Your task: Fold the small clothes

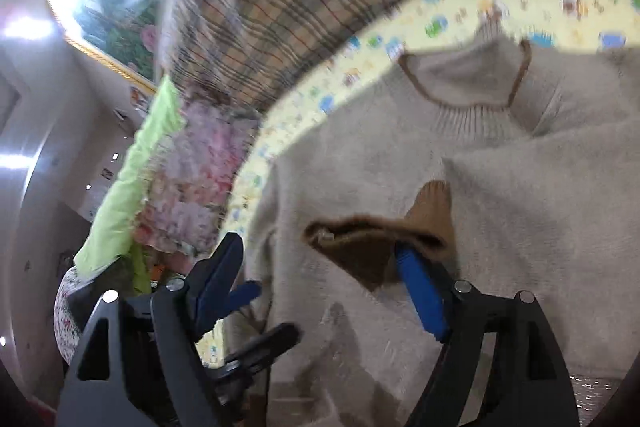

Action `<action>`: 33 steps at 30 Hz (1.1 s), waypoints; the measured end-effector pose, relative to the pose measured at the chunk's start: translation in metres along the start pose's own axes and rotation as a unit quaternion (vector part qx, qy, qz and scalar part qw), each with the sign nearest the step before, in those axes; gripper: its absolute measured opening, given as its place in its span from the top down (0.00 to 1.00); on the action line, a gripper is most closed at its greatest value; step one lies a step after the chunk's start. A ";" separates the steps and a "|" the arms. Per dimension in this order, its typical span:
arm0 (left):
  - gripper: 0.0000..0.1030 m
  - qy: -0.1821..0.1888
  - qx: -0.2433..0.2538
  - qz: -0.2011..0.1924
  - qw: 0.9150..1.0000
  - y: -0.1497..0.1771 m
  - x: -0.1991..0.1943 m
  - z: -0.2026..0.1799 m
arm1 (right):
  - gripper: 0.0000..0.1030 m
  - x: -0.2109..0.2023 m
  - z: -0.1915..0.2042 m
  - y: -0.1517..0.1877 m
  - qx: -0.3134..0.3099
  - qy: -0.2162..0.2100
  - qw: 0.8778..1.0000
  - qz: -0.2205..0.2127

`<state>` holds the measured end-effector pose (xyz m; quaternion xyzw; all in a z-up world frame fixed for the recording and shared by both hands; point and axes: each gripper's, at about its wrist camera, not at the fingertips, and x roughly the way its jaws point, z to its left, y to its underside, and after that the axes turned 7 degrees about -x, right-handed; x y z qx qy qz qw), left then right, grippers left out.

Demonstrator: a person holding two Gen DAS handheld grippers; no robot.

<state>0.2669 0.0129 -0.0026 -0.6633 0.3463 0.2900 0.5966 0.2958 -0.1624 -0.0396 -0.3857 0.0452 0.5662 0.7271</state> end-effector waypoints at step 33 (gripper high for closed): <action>0.94 0.064 -0.163 -0.031 0.984 0.000 0.009 0.088 | 0.23 -0.150 -0.124 0.011 0.094 0.257 0.960 -0.067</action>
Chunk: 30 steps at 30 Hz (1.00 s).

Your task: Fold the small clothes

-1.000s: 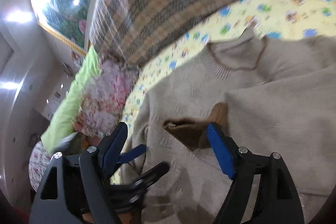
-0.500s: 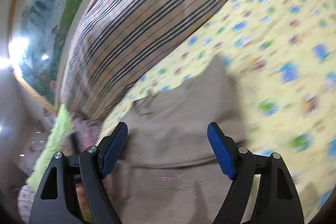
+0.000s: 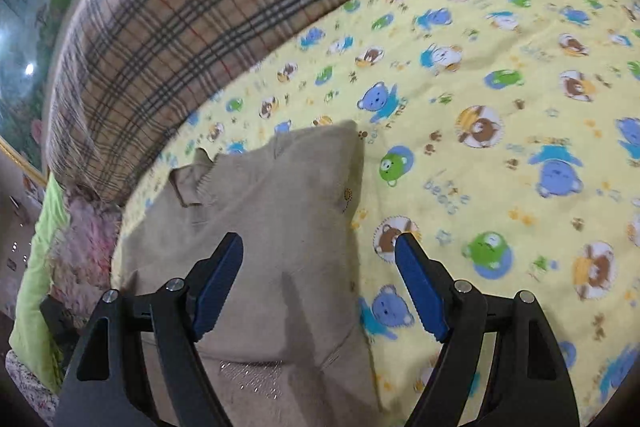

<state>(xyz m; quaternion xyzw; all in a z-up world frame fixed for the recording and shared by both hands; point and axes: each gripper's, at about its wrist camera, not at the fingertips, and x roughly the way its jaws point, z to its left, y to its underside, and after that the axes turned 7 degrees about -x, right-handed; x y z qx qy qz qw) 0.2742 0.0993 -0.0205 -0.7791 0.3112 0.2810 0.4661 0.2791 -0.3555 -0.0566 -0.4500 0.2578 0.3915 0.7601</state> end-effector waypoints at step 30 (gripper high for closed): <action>0.86 -0.015 0.071 0.032 0.997 -0.003 0.029 -0.032 | 0.75 0.014 -0.011 -0.015 -0.067 0.109 0.992 0.019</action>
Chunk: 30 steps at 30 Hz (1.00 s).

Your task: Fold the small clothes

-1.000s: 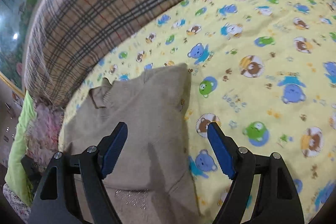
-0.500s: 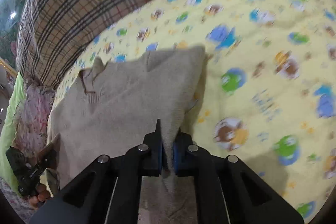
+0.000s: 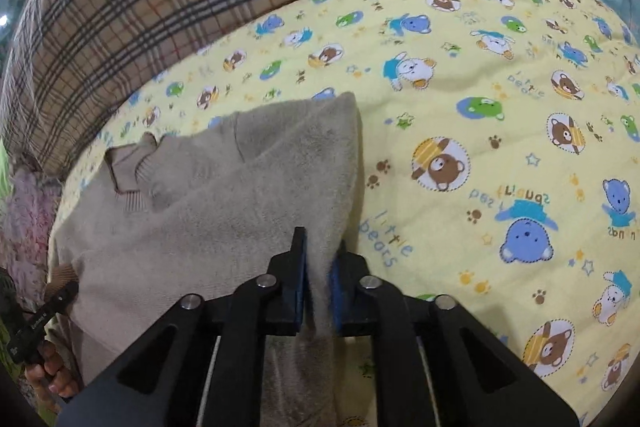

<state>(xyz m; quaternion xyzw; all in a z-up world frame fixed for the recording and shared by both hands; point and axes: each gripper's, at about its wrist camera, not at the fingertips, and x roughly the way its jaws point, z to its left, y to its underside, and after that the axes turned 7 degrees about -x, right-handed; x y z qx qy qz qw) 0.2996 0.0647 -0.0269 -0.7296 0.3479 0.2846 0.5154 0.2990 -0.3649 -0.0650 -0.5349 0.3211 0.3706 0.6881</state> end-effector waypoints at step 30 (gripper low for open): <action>0.59 0.006 -0.174 0.041 0.984 0.098 -0.096 0.136 | 0.43 -0.088 0.140 0.151 -0.052 -0.156 0.986 0.010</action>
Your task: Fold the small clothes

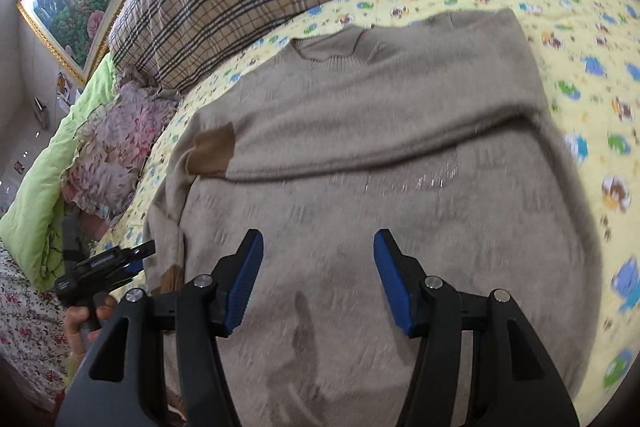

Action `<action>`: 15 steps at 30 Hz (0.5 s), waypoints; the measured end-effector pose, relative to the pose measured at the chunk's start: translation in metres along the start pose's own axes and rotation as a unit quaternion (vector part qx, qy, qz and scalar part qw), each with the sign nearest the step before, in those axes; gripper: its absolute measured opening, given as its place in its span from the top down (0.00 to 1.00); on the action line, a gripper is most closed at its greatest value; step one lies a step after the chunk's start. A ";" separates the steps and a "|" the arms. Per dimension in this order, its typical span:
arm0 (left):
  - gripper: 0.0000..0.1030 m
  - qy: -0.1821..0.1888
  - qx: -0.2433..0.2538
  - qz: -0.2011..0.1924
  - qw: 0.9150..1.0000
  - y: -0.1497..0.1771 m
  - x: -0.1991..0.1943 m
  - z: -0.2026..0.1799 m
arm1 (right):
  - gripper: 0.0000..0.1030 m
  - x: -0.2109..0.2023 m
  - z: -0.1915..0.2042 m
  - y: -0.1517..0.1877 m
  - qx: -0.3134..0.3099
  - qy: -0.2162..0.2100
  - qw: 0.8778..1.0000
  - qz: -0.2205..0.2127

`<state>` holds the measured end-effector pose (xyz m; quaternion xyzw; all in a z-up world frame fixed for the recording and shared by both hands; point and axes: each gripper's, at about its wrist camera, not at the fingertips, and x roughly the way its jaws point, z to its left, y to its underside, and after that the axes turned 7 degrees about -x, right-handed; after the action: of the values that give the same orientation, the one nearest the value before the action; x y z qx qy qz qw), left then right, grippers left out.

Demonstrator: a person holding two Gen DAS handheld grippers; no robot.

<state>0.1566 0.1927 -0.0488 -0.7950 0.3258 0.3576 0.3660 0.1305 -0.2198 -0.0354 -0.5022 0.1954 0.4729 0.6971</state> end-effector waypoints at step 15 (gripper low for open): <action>0.98 0.083 0.121 -0.115 0.982 -0.019 -0.072 -0.124 | 0.43 -0.008 -0.023 0.001 0.049 0.004 0.999 -0.021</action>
<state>0.1744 0.1203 0.0752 -0.8038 0.3022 0.2038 0.4701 0.1308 -0.2440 -0.0398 -0.4736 0.2109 0.4460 0.7296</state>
